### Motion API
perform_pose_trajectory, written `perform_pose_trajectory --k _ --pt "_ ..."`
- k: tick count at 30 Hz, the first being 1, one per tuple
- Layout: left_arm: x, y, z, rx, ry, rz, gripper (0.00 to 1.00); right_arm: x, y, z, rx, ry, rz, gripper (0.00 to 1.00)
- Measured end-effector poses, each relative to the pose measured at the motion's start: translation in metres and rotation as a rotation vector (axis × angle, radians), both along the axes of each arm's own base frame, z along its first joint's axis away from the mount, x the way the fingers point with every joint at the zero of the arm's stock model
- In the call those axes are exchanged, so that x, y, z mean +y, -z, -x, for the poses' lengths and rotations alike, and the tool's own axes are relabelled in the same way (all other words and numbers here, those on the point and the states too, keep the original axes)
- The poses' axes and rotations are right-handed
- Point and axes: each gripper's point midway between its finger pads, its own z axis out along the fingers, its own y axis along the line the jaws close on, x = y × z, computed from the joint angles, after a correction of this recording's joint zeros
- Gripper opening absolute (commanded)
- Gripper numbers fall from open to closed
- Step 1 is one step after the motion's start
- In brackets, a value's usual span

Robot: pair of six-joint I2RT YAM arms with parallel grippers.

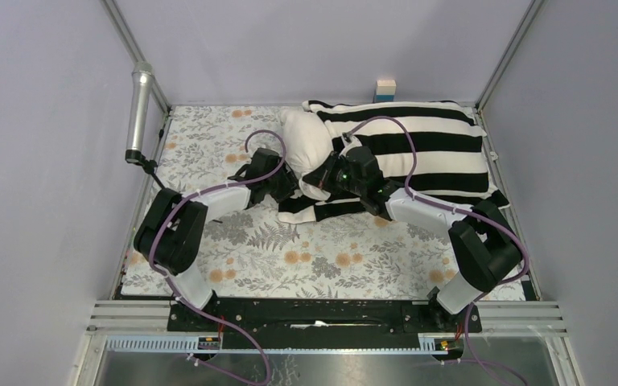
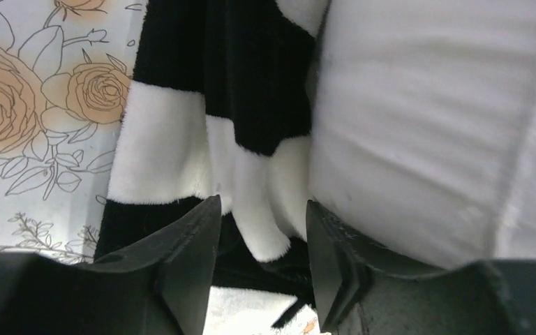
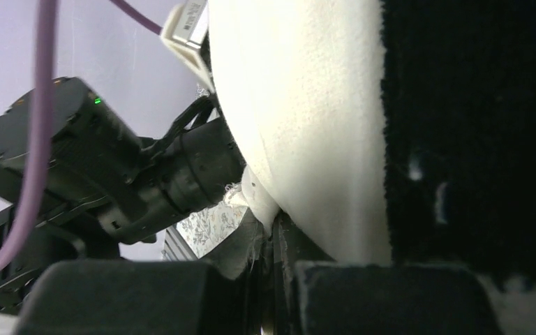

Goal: Put the pillow into the pillowcase
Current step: Stuff the pillow into the pillowcase.

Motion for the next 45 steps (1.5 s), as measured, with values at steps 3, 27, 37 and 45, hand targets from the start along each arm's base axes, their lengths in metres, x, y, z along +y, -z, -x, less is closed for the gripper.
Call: perform_pose_trajectory --k 3,27,37,45 --pt "-0.002 0.009 -0.003 0.018 -0.008 -0.009 0.52 -0.002 -0.005 0.0 -0.007 0.003 -0.003 0.0" --pt "0.02 -0.089 0.06 -0.186 0.007 0.085 0.0 0.031 0.008 -0.032 -0.179 0.023 0.307 0.0" --pt "0.052 -0.114 0.066 -0.181 -0.009 -0.101 0.0 0.069 0.04 -0.012 -0.213 -0.058 0.302 0.0" --pt "0.053 -0.102 0.069 -0.172 -0.009 -0.091 0.0 0.066 0.034 0.01 -0.249 -0.199 0.339 0.43"
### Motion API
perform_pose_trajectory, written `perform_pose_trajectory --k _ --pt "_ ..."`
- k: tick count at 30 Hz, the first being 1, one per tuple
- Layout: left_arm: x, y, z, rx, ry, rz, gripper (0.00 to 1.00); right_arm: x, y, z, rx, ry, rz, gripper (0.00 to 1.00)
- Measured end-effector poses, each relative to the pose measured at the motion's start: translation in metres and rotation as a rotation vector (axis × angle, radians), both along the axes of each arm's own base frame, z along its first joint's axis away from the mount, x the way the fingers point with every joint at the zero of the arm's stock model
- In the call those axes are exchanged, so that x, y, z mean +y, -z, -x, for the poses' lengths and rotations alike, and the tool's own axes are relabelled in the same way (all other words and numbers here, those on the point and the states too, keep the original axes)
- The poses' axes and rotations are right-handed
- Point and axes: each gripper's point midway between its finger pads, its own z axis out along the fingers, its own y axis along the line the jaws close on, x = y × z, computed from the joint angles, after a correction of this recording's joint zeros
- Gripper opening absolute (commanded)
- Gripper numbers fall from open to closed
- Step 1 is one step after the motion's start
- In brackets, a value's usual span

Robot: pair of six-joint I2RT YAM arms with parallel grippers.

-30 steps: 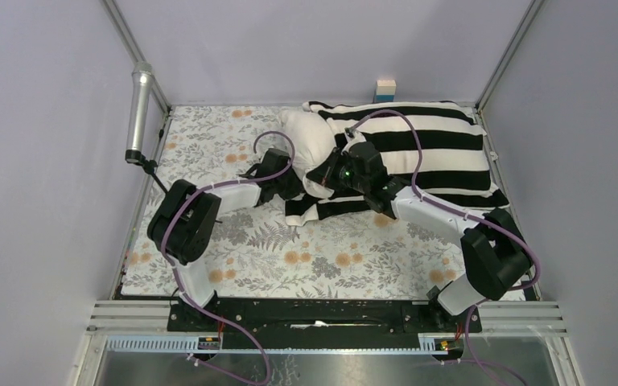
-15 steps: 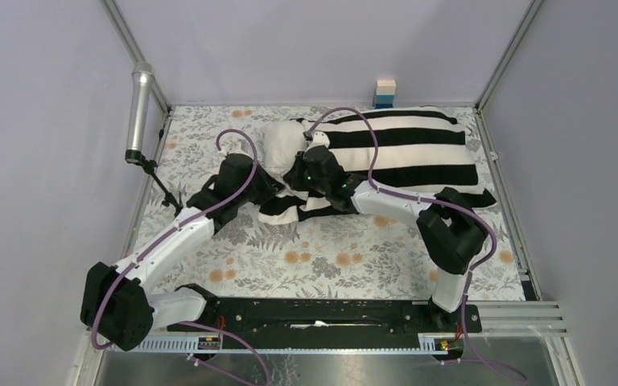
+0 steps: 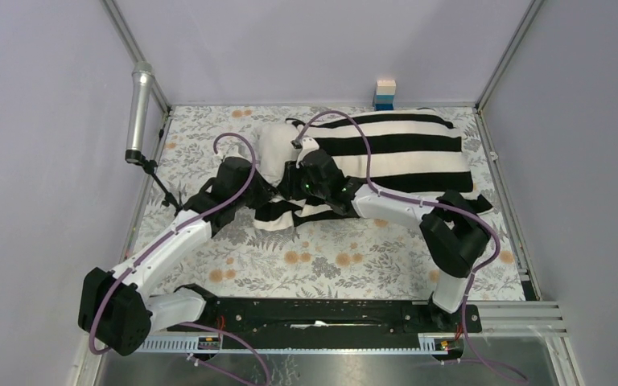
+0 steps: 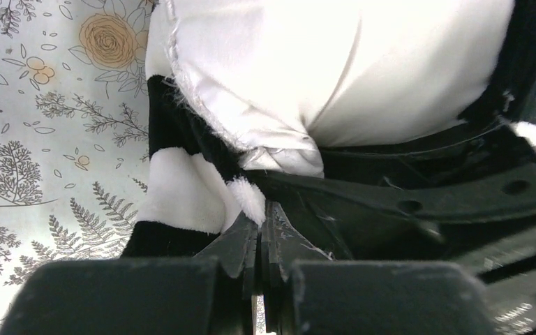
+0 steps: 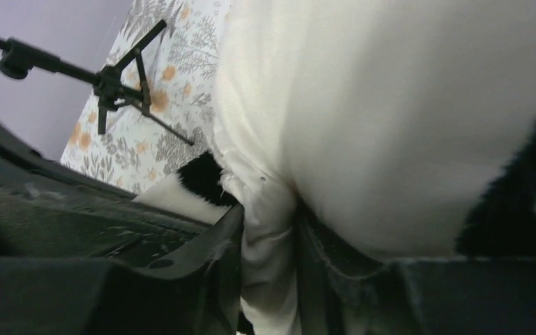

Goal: Put the pillow into the pillowcase
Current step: Stuff the pillow into the pillowcase.

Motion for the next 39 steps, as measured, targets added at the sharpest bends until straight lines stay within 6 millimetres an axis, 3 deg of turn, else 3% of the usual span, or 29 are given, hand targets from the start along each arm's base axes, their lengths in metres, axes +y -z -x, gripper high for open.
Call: perform_pose_trajectory --k 4,9,15,19,22,25,32,35,39 --pt "0.004 -0.003 0.004 -0.029 -0.011 0.026 0.0 -0.002 -0.013 0.006 0.011 -0.057 0.055 0.62" --pt "0.005 -0.02 0.001 -0.081 -0.017 0.07 0.0 -0.01 -0.037 0.004 0.001 -0.071 0.105 0.65" --pt "-0.001 -0.021 0.002 -0.092 0.005 0.101 0.0 -0.007 -0.081 0.015 -0.017 -0.104 0.053 0.71" --pt "-0.002 -0.02 0.002 -0.094 0.009 0.107 0.0 -0.008 -0.099 0.018 -0.019 -0.104 0.033 0.66" --pt "-0.002 -0.021 0.002 -0.094 0.011 0.111 0.0 -0.013 -0.102 0.017 -0.013 -0.082 0.051 0.52" --pt "-0.003 -0.021 0.002 -0.096 0.014 0.114 0.0 -0.022 -0.1 0.013 -0.014 -0.041 0.097 0.46" --pt "-0.004 -0.022 0.002 -0.095 0.018 0.116 0.0 -0.034 -0.084 0.017 -0.005 -0.042 0.205 0.17" --pt "-0.003 -0.021 0.003 -0.088 0.023 0.101 0.0 -0.027 -0.055 0.018 0.038 -0.077 0.252 0.13" --pt "-0.002 -0.017 0.001 -0.047 0.049 0.038 0.0 -0.015 0.011 0.008 0.126 -0.094 0.354 0.16"
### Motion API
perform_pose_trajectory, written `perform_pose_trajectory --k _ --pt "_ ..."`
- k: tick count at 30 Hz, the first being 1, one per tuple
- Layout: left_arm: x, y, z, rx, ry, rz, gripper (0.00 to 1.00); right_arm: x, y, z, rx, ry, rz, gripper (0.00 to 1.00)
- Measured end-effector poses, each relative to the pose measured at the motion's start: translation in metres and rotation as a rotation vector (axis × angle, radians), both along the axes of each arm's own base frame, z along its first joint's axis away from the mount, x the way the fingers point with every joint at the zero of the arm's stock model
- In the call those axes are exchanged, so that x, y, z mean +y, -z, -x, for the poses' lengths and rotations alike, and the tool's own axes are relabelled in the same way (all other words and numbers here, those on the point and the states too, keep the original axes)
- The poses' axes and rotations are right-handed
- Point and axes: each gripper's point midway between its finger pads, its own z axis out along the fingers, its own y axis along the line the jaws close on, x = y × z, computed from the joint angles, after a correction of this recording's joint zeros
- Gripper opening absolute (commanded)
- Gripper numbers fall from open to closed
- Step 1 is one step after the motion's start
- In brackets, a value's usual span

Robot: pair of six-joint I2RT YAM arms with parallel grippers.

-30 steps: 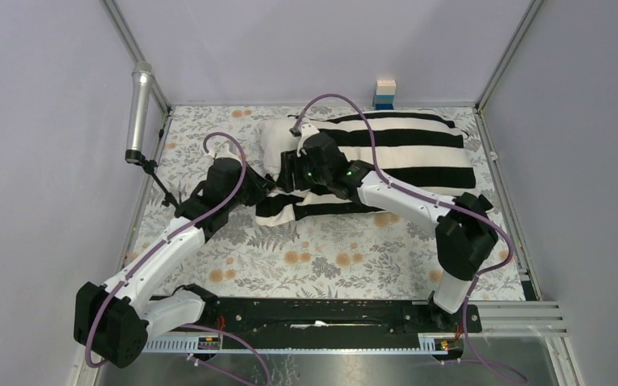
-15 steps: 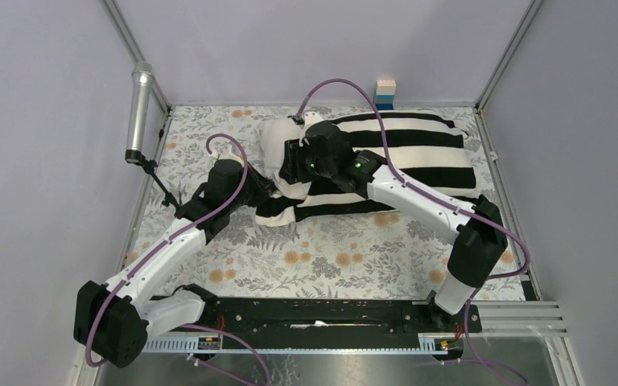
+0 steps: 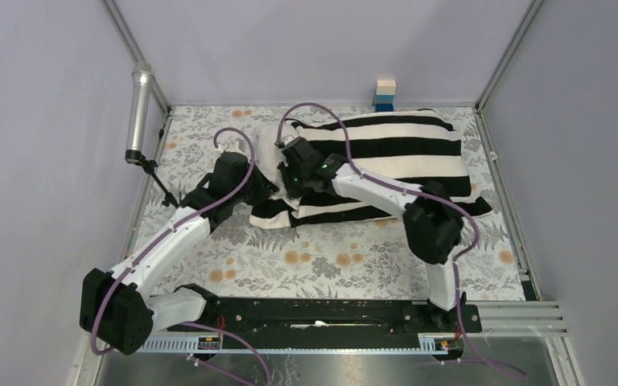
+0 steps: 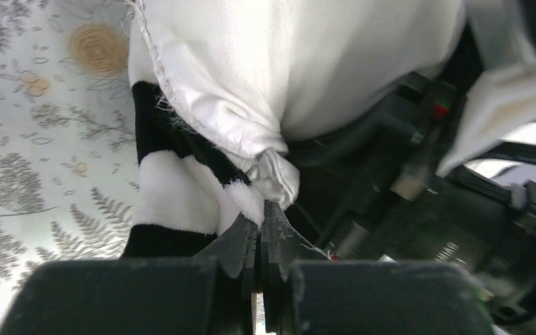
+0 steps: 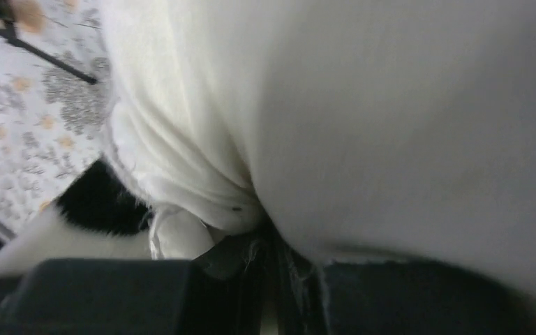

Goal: Put the pillow into the pillowcase
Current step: Stuff the pillow into the pillowcase.

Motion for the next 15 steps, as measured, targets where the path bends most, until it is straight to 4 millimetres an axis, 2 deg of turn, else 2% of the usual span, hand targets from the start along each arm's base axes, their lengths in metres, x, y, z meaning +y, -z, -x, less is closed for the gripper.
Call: perform_pose_trajectory --k 2,4,6,10,12,15 --pt "0.001 0.009 0.0 0.038 0.012 -0.04 0.0 0.005 0.022 -0.005 0.026 0.005 0.041 0.22" --pt "0.003 0.017 0.0 0.066 0.018 -0.068 0.0 0.01 0.034 -0.012 0.037 0.016 0.071 0.31" --pt "0.003 0.016 0.0 0.072 0.026 -0.082 0.0 0.013 0.037 -0.017 0.034 0.037 0.093 0.35" --pt "-0.001 -0.004 -0.005 0.036 0.031 -0.079 0.0 0.012 0.036 -0.033 -0.011 0.103 0.139 0.41" --pt "-0.002 -0.01 -0.007 0.028 0.027 -0.075 0.0 0.008 0.037 -0.039 -0.034 0.136 0.152 0.48" --pt "-0.003 -0.012 -0.005 0.032 0.031 -0.08 0.0 0.002 0.044 -0.039 -0.066 0.153 0.137 0.55"
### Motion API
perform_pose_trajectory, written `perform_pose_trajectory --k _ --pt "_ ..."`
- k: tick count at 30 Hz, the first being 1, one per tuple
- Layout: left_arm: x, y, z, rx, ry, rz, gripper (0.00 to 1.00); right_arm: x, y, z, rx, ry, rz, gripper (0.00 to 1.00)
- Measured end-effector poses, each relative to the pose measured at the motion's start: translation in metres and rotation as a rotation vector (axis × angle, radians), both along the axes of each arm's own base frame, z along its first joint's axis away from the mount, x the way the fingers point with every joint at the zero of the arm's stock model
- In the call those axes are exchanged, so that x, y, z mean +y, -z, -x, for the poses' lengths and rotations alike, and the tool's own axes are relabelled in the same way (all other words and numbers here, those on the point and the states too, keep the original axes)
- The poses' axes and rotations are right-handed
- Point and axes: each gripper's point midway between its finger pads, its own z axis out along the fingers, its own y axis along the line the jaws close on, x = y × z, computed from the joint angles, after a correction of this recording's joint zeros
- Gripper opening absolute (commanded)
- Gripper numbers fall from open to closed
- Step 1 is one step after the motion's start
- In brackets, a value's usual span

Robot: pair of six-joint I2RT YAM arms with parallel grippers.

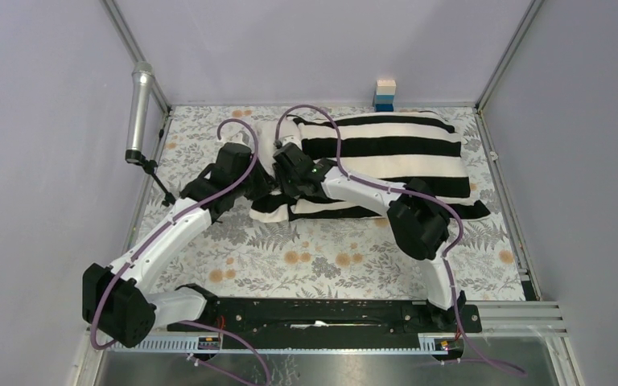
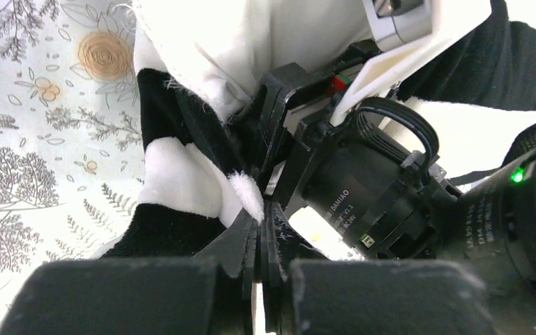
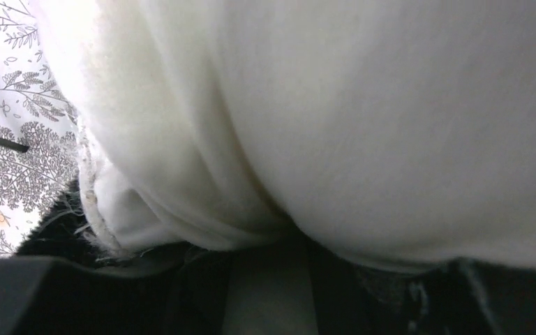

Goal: Put the pillow into the pillowcase
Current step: Stuff the pillow into the pillowcase.

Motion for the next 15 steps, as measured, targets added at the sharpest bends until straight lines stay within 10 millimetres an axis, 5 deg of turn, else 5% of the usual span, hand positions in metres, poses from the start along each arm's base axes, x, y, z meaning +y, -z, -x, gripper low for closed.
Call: perform_pose_trajectory --k 6,11,15 --pt "-0.001 0.002 0.008 -0.025 0.01 0.022 0.0 0.002 -0.008 0.01 -0.073 -0.096 -0.1 0.67" --pt "-0.01 0.027 0.023 -0.029 0.054 0.127 0.0 -0.008 0.001 0.032 -0.035 -0.245 -0.166 0.8" --pt "-0.012 0.045 0.029 -0.017 0.06 0.18 0.0 -0.012 -0.018 0.052 -0.012 -0.325 -0.202 0.82"
